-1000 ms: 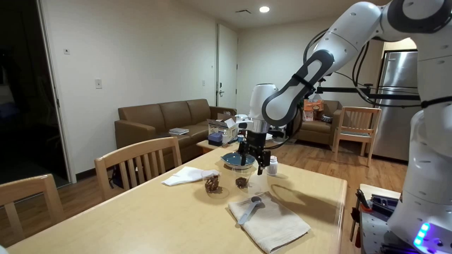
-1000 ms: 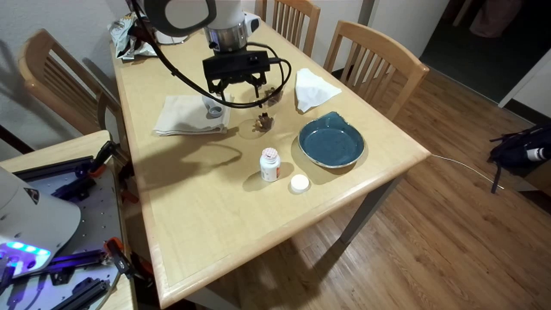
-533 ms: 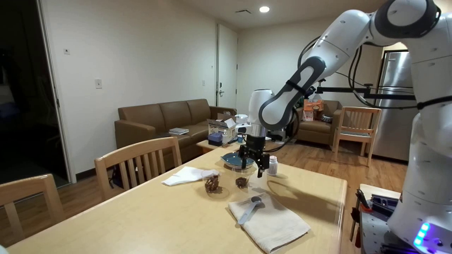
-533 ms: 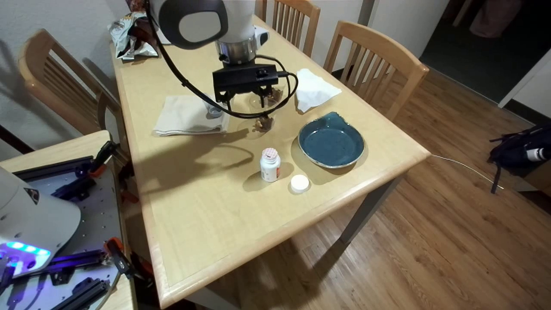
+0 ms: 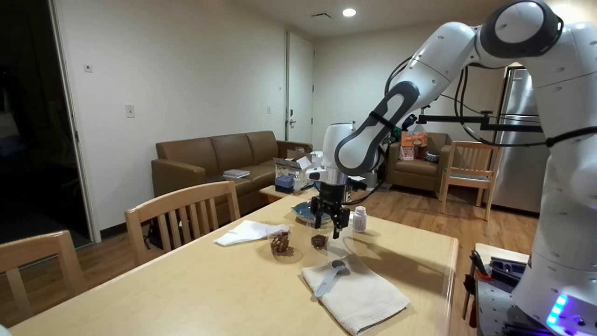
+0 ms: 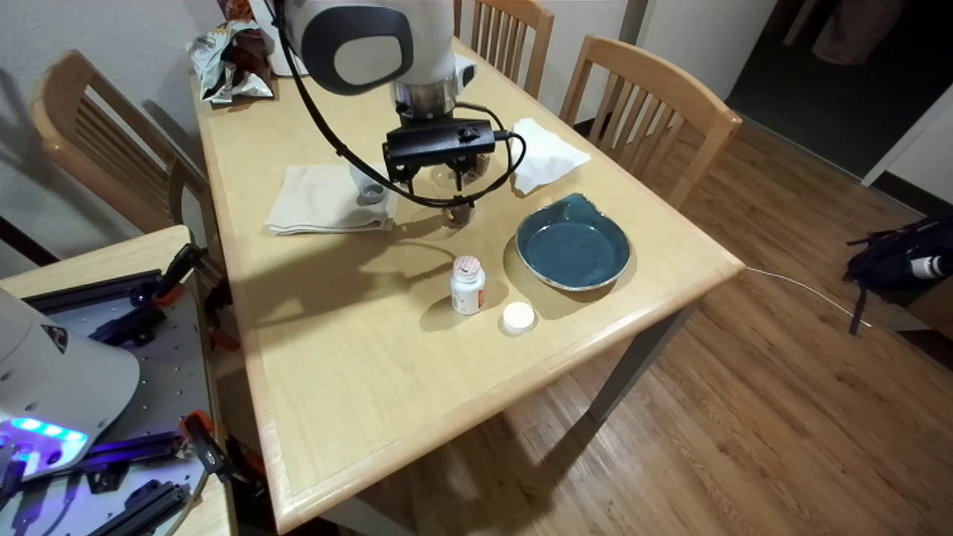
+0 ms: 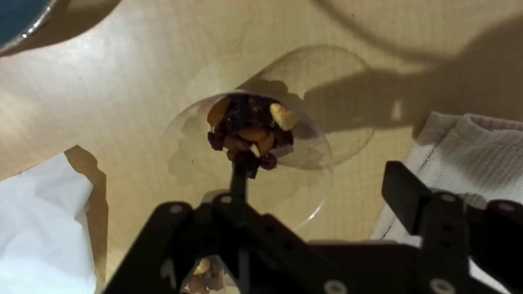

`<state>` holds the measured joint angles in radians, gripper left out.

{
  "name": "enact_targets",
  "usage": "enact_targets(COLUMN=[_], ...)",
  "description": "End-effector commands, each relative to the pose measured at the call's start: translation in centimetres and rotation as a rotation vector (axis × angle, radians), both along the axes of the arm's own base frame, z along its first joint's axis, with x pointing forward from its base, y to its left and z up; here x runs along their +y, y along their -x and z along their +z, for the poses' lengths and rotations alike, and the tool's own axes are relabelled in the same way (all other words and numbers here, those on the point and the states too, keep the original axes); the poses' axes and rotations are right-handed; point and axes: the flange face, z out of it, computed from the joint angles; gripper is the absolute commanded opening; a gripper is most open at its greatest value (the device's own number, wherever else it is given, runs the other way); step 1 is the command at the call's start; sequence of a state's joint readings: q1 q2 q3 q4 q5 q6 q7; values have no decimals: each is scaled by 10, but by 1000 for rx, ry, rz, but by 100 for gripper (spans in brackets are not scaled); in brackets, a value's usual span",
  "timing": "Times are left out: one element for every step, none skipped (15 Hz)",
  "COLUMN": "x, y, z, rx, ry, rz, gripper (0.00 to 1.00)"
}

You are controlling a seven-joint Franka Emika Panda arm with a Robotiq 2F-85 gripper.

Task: Pick up the cup and pour some of its contents in the other cup

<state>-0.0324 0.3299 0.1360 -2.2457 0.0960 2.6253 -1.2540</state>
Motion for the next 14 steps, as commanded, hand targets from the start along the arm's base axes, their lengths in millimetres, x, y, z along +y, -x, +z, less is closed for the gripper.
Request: enact_targets(x=[-4,-4,-4,-5,-5,-7,-9,-11,-13,-15,-17,-18,-21,-23], y=[-7,-6,-5,-4,-3,-1,2,4,7,10,14,17,23,28], z=[-3,-4,-5,-6,-6,-5,-1,3,7,10,12,14,15,15], rx=[-10,-10,-9,-5,-4,-9,-14,-17,-24,-33,-39,-48,-59,-65], ry=[-18,-19,-19,-20,-15,-11,-5,-2,0,4,4,7,7,4], rz=[18,15,14,12,8,1,-4,-8,-15,-24,-31,-36,-45,-53], gripper=[54,46,41,33,27,20,14,8,5,4,2,1,1,4])
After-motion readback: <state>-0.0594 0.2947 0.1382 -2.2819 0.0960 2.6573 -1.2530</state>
